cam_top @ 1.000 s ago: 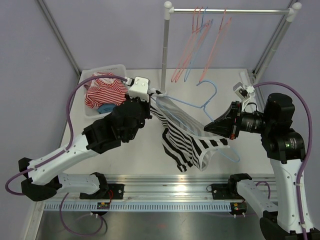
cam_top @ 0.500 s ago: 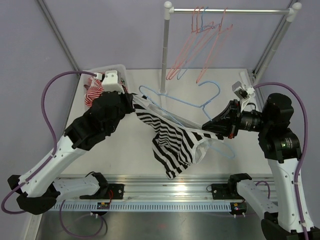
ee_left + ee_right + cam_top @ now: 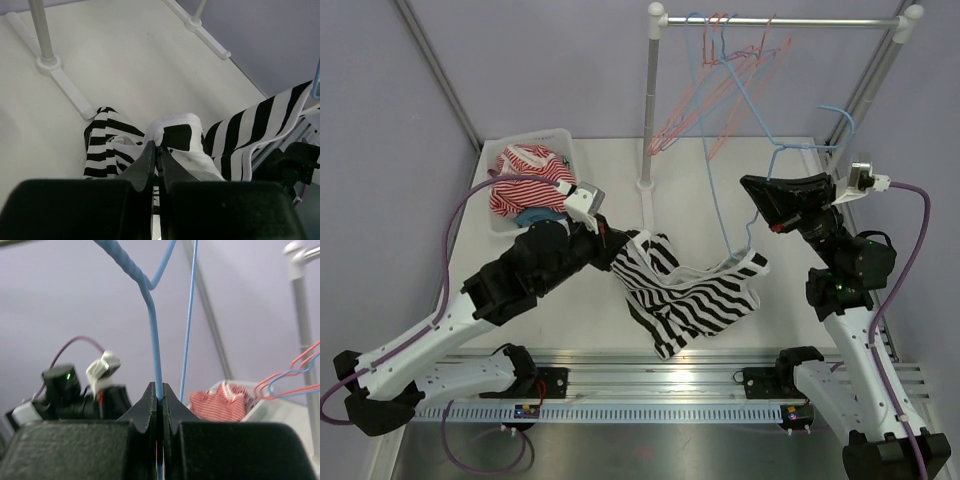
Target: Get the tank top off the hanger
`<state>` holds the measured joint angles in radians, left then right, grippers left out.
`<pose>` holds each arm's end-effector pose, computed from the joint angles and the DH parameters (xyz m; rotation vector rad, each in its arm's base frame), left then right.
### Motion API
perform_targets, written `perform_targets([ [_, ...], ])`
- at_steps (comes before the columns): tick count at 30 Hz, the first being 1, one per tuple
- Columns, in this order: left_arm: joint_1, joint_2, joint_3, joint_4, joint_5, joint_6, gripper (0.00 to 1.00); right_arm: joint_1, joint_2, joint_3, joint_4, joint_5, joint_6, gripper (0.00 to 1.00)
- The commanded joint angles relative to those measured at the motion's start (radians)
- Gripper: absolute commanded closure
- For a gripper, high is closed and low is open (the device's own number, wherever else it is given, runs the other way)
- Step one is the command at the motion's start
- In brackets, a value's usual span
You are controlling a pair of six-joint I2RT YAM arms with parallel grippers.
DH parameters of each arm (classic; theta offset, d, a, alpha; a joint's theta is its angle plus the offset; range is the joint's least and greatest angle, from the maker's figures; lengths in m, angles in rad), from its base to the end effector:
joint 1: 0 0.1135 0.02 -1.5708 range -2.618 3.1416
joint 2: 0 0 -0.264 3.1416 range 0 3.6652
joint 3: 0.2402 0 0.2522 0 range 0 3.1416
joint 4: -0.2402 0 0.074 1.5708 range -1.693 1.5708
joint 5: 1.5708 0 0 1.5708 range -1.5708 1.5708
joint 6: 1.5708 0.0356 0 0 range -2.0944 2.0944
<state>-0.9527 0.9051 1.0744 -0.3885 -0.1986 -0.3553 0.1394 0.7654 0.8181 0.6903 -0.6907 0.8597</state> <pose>0.1185 -0.1545 0.3979 0.4020 1.8063 -0.7539 0.1412 0.0427 0.4378 -0.3503 1.0358 1.1897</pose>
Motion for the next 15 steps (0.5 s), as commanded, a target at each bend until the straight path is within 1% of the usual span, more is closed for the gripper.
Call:
perform_targets([
  [1, -0.006, 0.015, -0.004, 0.01, -0.089, 0.007, 1.0, 0.006, -0.003, -0.046, 0.346, 0.321, 0.062, 1.0],
  [2, -0.006, 0.035, 0.002, -0.05, -0.138, -0.026, 1.0, 0.006, -0.033, -0.031, 0.193, 0.329, 0.023, 1.0],
  [3, -0.006, 0.046, 0.01, -0.082, -0.219, -0.045, 1.0, 0.006, -0.05, 0.004, 0.098, 0.333, -0.088, 1.0],
  [4, -0.006, 0.06, 0.019, -0.111, -0.251, -0.053, 1.0, 0.006, -0.066, 0.012, 0.024, 0.348, -0.12, 1.0],
  [5, -0.006, 0.075, 0.025, -0.143, -0.263, -0.057, 1.0, 0.006, -0.096, 0.003, -0.021, 0.415, -0.163, 1.0],
  [6, -0.006, 0.083, 0.024, -0.148, -0.272, -0.054, 1.0, 0.006, -0.116, -0.06, 0.006, 0.454, -0.177, 1.0],
  [7, -0.006, 0.086, 0.021, -0.156, -0.281, -0.06, 1.0, 0.008, -0.132, -0.082, 0.024, 0.514, -0.186, 1.0],
  [8, -0.006, 0.093, 0.019, -0.176, -0.297, -0.082, 1.0, 0.006, -0.162, -0.08, -0.089, 0.536, -0.211, 1.0],
  [9, -0.006, 0.098, 0.021, -0.185, -0.324, -0.092, 1.0, 0.006, -0.176, -0.012, -0.217, 0.559, -0.294, 1.0],
  [10, -0.004, 0.1, 0.022, -0.194, -0.338, -0.109, 1.0, 0.006, -0.181, 0.036, -0.345, 0.577, -0.339, 1.0],
  [11, -0.004, 0.113, 0.035, -0.219, -0.369, -0.117, 1.0, 0.006, -0.176, 0.086, -0.602, 0.592, -0.432, 1.0],
  [12, -0.001, 0.12, 0.044, -0.236, -0.383, -0.125, 1.0, 0.006, -0.164, 0.178, -0.729, 0.617, -0.462, 1.0],
  [13, 0.002, 0.13, 0.056, -0.253, -0.393, -0.14, 1.0, 0.006, -0.132, 0.218, -0.832, 0.707, -0.47, 1.0],
  [14, 0.005, 0.136, 0.067, -0.286, -0.415, -0.148, 1.0, 0.006, -0.114, 0.251, -0.989, 0.749, -0.494, 1.0],
  [15, 0.011, 0.147, 0.087, -0.302, -0.423, -0.151, 0.98, 0.006, -0.095, 0.306, -1.052, 0.801, -0.508, 1.0],
])
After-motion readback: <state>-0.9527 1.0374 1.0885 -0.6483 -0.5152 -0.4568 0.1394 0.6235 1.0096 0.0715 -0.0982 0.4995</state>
